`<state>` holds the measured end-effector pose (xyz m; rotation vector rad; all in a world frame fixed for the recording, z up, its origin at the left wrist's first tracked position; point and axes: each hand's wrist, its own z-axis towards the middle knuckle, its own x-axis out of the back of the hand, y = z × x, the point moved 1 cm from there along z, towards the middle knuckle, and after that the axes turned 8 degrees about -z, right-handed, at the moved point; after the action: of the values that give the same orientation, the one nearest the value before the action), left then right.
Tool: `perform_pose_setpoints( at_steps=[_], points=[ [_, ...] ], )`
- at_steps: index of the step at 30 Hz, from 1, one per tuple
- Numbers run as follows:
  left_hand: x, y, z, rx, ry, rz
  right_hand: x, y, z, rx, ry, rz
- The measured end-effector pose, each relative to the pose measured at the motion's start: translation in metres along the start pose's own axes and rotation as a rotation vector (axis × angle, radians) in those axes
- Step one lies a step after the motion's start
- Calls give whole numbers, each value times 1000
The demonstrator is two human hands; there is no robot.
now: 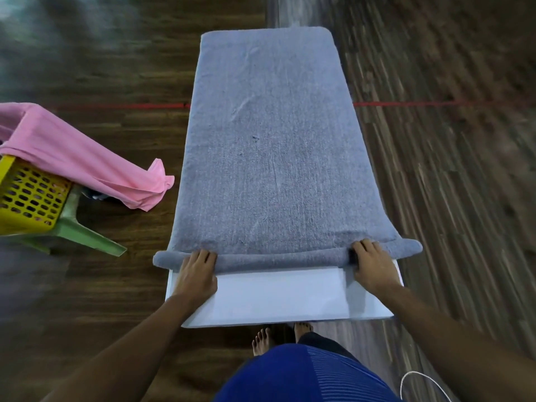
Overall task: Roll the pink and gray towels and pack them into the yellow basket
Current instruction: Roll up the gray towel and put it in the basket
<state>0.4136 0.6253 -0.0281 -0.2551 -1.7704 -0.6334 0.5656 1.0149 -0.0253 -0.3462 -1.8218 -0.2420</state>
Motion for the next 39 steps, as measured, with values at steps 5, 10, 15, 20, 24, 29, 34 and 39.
perform_pose_setpoints(
  at_steps=[5, 10, 15, 20, 24, 29, 34, 39],
  points=[
    [-6, -3, 1, 49, -8, 24, 0, -1, 1, -24, 43, -46],
    [3, -1, 8, 76, -17, -17, 11, 4, 9, -9, -45, -97],
    [11, -4, 13, 107, -97, -30, 16, 10, 20, -28, -166, -113],
    [9, -11, 12, 55, 80, 43, 9, 7, 19, -13, 106, -3],
    [3, -7, 6, 3, 63, -19, 1, 0, 9, 54, 74, 27],
    [-3, -11, -1, -49, -9, 34, -4, 1, 11, 9, 35, 2],
    [8, -6, 5, 20, -27, -54, 11, 5, 19, 13, -105, -78],
    [14, -9, 12, 99, -101, -96, 16, 14, 22, -51, -286, -88]
  ],
)
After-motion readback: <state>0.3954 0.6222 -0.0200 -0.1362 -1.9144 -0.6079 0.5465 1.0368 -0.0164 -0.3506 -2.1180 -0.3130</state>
